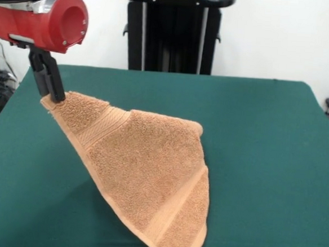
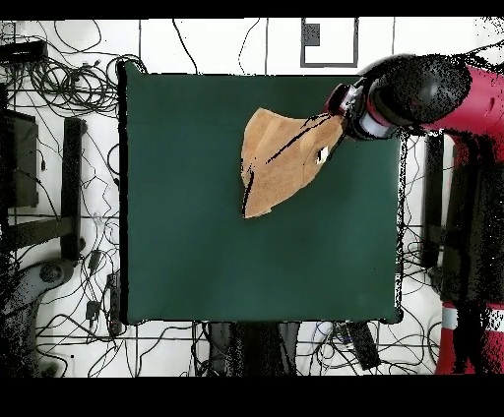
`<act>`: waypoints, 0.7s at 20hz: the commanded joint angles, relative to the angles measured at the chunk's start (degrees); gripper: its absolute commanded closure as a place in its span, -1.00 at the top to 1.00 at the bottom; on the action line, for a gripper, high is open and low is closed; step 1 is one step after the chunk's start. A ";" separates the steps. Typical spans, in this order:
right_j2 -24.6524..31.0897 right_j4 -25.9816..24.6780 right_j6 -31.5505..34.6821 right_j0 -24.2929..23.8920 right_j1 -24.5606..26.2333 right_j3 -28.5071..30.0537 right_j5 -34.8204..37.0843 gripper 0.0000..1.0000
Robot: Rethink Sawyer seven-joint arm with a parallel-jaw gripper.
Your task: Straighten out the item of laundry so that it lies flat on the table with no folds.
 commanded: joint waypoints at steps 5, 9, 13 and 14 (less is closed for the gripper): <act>2.63 -2.78 -20.68 2.37 1.61 -3.36 4.34 -1.00; 2.45 -2.80 -20.63 1.75 0.87 -0.66 1.36 -1.00; 2.45 -2.80 -20.11 1.22 -0.14 2.21 -1.68 -1.00; 2.45 -2.78 -19.80 1.25 -0.35 2.68 -2.21 -1.00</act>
